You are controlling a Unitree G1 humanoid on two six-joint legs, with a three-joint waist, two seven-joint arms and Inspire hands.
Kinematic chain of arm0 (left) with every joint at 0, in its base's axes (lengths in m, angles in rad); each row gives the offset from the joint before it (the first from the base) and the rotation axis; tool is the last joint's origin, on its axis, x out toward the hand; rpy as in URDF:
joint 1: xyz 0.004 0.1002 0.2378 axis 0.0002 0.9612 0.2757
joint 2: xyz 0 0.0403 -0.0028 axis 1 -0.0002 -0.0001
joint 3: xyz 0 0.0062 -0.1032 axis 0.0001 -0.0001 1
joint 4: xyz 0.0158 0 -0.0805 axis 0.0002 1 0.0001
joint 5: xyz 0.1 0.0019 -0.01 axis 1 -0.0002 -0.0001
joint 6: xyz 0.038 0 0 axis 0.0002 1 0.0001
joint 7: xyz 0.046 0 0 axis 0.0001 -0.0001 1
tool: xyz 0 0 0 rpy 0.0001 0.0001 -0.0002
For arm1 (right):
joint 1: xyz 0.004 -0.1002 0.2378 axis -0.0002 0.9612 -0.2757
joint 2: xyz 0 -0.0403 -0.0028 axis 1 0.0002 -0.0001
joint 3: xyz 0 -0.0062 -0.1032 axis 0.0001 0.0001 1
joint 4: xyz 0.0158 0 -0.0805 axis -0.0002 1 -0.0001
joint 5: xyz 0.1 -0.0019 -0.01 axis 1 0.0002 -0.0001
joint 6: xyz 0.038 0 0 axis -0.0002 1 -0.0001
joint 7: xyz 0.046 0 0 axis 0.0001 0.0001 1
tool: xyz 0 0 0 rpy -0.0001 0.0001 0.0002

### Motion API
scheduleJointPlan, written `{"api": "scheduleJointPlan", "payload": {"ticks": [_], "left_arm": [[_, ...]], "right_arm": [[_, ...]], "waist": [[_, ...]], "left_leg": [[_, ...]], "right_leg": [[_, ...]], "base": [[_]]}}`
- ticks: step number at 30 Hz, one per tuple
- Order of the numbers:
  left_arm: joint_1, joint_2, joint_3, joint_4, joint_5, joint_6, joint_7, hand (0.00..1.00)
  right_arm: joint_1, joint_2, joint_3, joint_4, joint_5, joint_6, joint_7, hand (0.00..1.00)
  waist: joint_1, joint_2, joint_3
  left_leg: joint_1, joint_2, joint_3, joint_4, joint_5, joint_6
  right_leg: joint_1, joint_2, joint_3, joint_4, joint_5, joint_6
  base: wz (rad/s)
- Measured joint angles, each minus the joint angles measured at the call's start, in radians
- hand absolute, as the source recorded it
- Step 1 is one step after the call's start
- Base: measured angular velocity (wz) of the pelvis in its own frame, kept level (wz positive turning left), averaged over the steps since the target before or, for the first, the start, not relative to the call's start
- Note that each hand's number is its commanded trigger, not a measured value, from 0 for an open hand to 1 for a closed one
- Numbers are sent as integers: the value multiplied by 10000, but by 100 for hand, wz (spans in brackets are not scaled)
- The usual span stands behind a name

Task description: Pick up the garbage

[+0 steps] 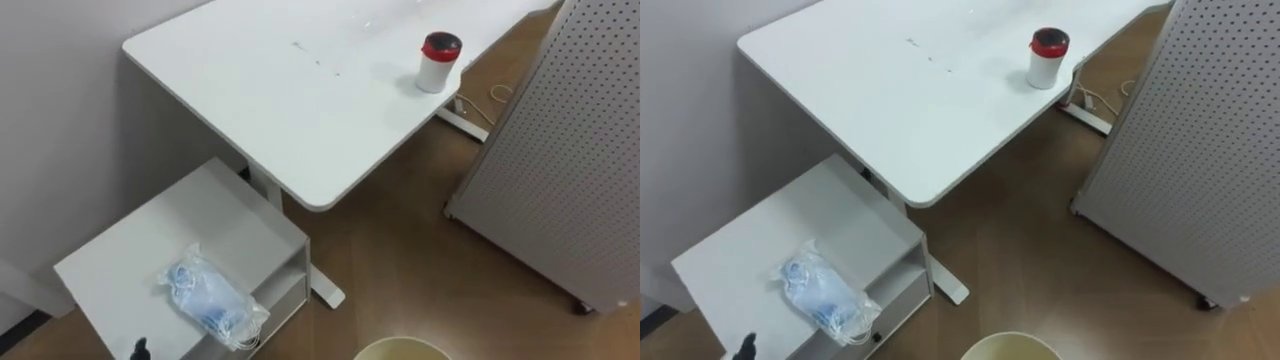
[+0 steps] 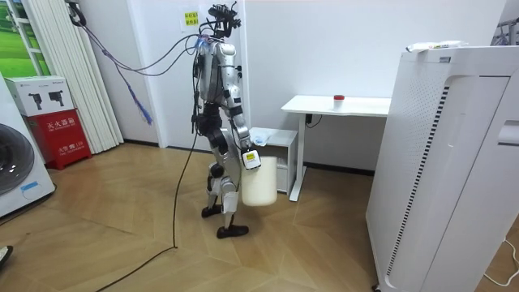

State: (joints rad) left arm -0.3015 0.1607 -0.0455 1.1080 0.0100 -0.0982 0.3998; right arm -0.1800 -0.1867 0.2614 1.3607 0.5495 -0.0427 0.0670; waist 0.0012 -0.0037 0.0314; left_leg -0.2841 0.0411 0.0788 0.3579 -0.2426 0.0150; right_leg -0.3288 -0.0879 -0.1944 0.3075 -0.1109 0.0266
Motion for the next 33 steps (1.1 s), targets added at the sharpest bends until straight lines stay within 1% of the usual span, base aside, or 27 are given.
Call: {"api": "scheduleJointPlan", "payload": {"ticks": [1,2,3,6,7,8,9,11,13,17,18,20,23,25,26,28,29,32,33], "left_arm": [[-203,4,-72,4,-7,-134,238,0],[-261,3,-103,2,-15,-205,333,0],[-377,3,-134,8,-11,-272,475,0],[-581,52,-146,119,11,-358,934,0],[-601,81,-175,119,12,-363,1082,0],[-601,87,-204,119,11,-366,1146,0],[-606,95,-212,117,12,-369,1201,0],[-611,125,-211,118,12,-381,1208,0],[-660,173,-211,119,22,-404,1216,0],[-924,210,-215,144,39,-460,1219,0],[-997,238,-221,162,40,-535,1219,0],[-1055,366,-369,160,49,-639,1222,0],[-1159,487,-379,165,79,-641,1236,0],[-1211,680,-626,222,237,-639,1403,0],[-1211,744,-732,225,238,-636,1433,0],[-1239,959,-961,226,360,-622,1549,0],[-1301,981,-960,245,458,-614,1632,0],[-1453,1012,-961,297,521,-611,1836,0],[-1605,1024,-964,344,520,-604,1870,0]], "right_arm": [[-83,2,36,2,-2,2,17,100],[-113,4,86,1,0,-1,23,100],[-159,4,193,-2,-6,-5,22,100],[-244,6,330,-24,56,-23,45,100],[-274,2,345,-22,139,-21,34,100],[-271,1,374,-22,189,-21,25,100],[-273,-2,406,-24,274,-28,3,100],[-274,-4,406,-28,328,-99,-6,100],[-321,-9,404,-41,325,-238,-5,100],[-404,-9,404,-88,325,-310,3,100],[-414,-9,404,-111,326,-316,4,100],[-421,-22,403,-131,326,-313,0,100],[-460,-51,392,-284,326,-310,-9,100],[-529,-53,411,-371,383,-309,15,100],[-546,-56,421,-370,465,-311,16,100],[-553,-90,514,-371,760,-294,10,100],[-543,-134,509,-353,803,-275,-8,100],[-543,-172,512,-358,953,-273,-19,100],[-546,-204,516,-378,1104,-280,-21,100]], "waist": [[-10,-9,17],[-18,-7,25],[-117,-16,39],[-256,-35,68],[-314,-32,119],[-321,-33,120],[-340,-38,166],[-343,-62,185],[-394,-90,266],[-481,-134,295],[-507,-151,308],[-538,-162,315],[-559,-174,325],[-662,-195,352],[-708,-195,353],[-839,-168,371],[-863,-112,407],[-917,-103,412],[-934,-97,416]], "left_leg": [[-34,-11,7,-13,1,2],[-46,-14,7,-13,2,4],[-70,-13,9,4,2,4],[-228,0,18,41,2,4],[-309,3,27,64,2,4],[-378,6,37,86,2,4],[-477,16,46,164,2,4],[-648,20,56,225,2,4],[-826,17,35,318,2,4],[-1135,3,2,548,2,4],[-1161,-8,5,570,2,4],[-1252,-7,12,689,0,6],[-1521,1,35,891,-3,11],[-1742,0,55,1054,-4,13],[-1805,6,49,1132,-14,21],[-2063,70,36,1317,-68,25],[-2204,142,43,1519,-153,21],[-2454,164,25,1800,-193,22],[-2602,168,16,1924,-198,25]], "right_leg": [[-70,-19,-2,30,0,0],[-81,-24,-8,31,0,0],[-94,-26,-24,27,0,0],[-238,-16,-16,47,0,0],[-306,-15,-20,57,0,0],[-376,-16,-21,83,0,-1],[-460,-16,-26,133,0,-2],[-658,-20,-17,223,1,-5],[-814,-24,-7,272,10,-20],[-1065,-73,-35,456,9,-23],[-1115,-93,-32,526,9,-23],[-1195,-109,-16,608,9,-23],[-1484,-144,-12,823,-1,-55],[-1738,-175,2,1099,-30,-105],[-1793,-179,-6,1167,-49,-134],[-1977,-148,-12,1304,-65,-166],[-2045,-105,-27,1363,-46,-196],[-2281,-118,-16,1603,-63,-241],[-2406,-129,-19,1707,-81,-268]], "base": [[-5],[-3],[0],[0],[0],[0],[0],[0],[0],[4],[0],[0],[-1],[2],[8],[3],[-6],[-3],[6]]}}
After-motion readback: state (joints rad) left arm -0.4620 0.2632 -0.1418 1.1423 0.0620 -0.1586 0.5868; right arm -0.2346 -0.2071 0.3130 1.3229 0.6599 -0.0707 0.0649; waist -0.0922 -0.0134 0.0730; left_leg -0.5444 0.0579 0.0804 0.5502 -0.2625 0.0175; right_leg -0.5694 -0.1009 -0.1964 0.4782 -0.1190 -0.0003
